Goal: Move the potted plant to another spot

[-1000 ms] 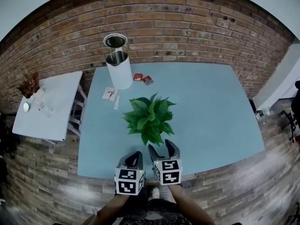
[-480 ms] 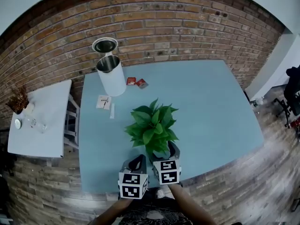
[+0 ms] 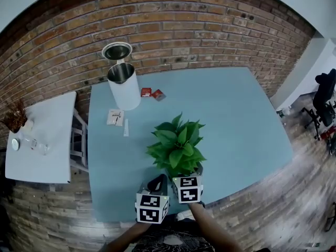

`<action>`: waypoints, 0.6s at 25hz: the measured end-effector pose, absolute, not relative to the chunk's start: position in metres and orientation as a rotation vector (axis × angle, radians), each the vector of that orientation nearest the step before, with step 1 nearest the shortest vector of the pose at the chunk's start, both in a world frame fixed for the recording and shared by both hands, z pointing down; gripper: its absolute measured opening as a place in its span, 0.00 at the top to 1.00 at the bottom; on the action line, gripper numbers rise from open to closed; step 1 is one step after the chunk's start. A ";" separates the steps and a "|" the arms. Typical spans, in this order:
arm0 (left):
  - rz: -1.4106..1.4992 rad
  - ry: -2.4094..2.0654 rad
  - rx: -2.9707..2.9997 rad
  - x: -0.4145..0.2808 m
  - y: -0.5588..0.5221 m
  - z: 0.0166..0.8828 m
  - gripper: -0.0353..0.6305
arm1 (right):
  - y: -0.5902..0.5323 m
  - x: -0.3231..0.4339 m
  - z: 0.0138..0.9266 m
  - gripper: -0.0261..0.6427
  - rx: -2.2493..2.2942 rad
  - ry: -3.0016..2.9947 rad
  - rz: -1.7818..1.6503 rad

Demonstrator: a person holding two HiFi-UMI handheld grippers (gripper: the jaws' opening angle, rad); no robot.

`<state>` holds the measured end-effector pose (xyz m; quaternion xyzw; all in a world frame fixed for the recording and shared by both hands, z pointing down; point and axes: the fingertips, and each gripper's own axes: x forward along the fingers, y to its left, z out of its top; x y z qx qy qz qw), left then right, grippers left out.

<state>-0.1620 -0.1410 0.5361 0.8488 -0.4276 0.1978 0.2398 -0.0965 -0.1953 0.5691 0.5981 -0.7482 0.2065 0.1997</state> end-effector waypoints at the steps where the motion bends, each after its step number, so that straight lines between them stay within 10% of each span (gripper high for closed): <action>1: 0.535 -1.168 2.323 -0.164 -0.142 0.536 0.95 | -0.197 -0.097 0.570 0.29 1.673 -2.082 0.571; 15: 0.482 -1.126 2.344 -0.167 -0.151 0.537 0.95 | -0.204 -0.091 0.573 0.34 1.683 -2.018 0.536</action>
